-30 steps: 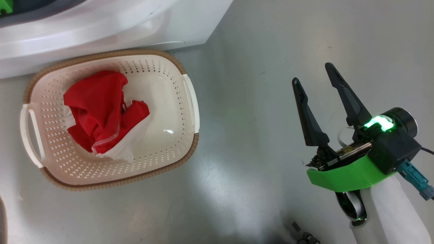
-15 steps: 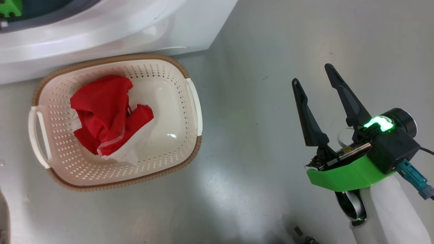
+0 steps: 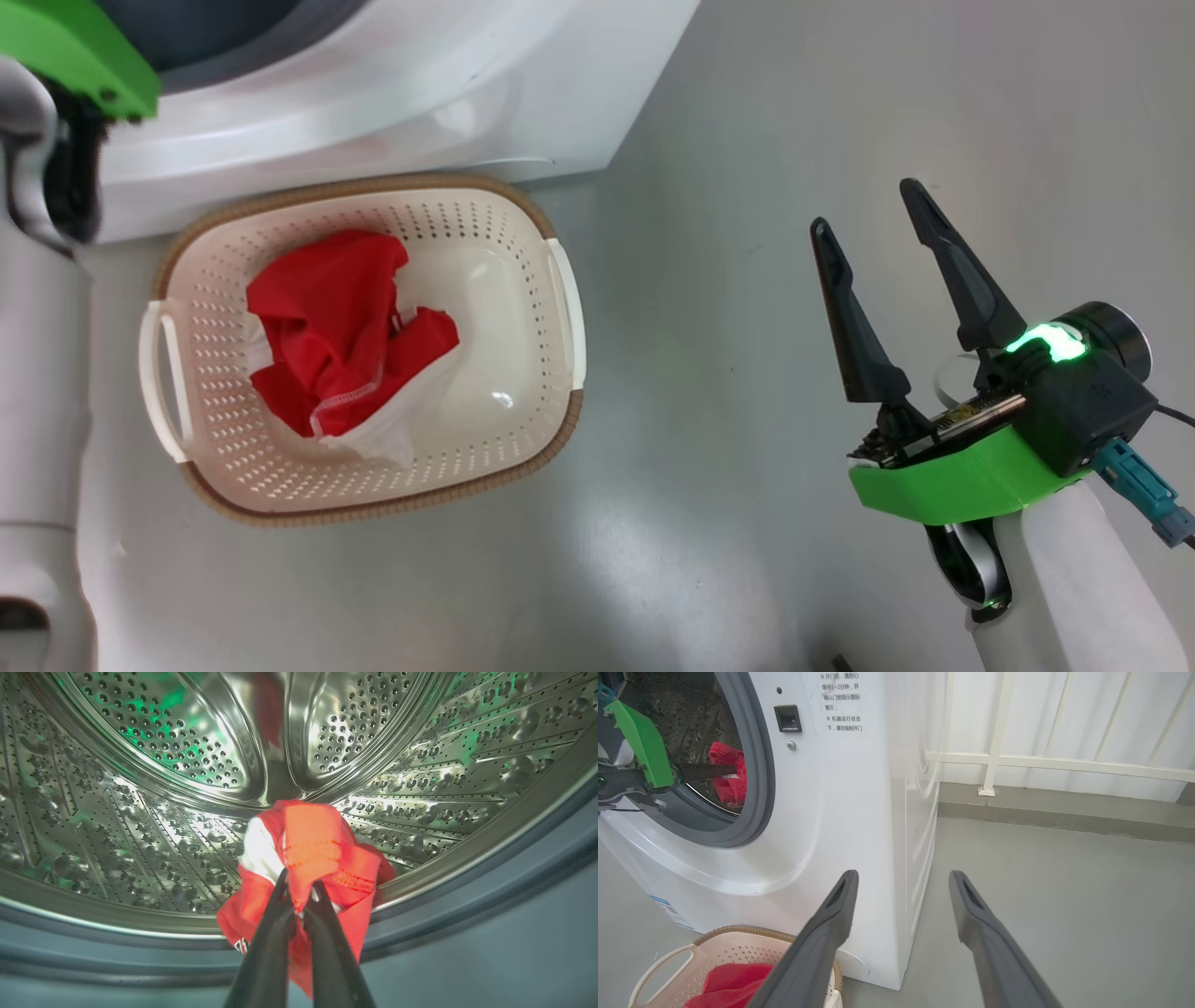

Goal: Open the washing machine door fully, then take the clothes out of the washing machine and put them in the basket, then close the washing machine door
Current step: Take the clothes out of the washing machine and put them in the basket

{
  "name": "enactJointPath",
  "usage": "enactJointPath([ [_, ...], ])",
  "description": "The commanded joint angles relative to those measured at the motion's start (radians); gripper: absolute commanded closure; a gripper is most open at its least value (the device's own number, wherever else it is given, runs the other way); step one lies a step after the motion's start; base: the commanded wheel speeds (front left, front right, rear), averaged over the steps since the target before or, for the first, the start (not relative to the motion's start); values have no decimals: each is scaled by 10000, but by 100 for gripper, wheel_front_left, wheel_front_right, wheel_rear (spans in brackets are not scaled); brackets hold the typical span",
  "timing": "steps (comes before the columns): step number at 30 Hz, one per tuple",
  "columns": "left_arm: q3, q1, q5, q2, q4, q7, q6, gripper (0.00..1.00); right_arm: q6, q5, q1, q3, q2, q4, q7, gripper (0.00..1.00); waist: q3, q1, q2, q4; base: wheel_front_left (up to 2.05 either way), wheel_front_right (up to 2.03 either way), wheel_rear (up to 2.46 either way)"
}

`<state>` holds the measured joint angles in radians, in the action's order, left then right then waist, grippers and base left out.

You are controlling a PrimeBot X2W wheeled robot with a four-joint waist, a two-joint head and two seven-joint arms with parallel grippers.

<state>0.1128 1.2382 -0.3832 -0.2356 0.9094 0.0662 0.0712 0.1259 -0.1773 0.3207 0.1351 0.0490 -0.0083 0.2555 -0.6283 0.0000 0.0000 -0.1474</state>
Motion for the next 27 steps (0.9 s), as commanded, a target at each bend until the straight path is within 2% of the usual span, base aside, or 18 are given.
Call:
enactJointPath([
  [1, -161, -446, -63, -402, -452, 361, 71, 100, 48, 44, -231, 154, 12, -166, 63, 0, 223, 0, 0, 142, 0, 0, 0],
  [12, -203, -2398, -166, -137, -1740, 1718, 4, 100, 48, 138, -423, -57, 12, -14, 63, 0, 1009, 0, 0, 546, 0, 0, 0],
  [16, -277, -2955, -169, -38, -2256, 1858, -74, 100, 48, 157, -470, -80, 12, 32, 63, 0, 1206, 0, 0, 630, 0, 0, 0],
  [27, -478, -5162, 18, 276, -4717, 1951, -317, 100, 48, 198, -667, -182, 12, 202, 63, 0, 1870, 0, 0, 720, 0, 0, 0],
])
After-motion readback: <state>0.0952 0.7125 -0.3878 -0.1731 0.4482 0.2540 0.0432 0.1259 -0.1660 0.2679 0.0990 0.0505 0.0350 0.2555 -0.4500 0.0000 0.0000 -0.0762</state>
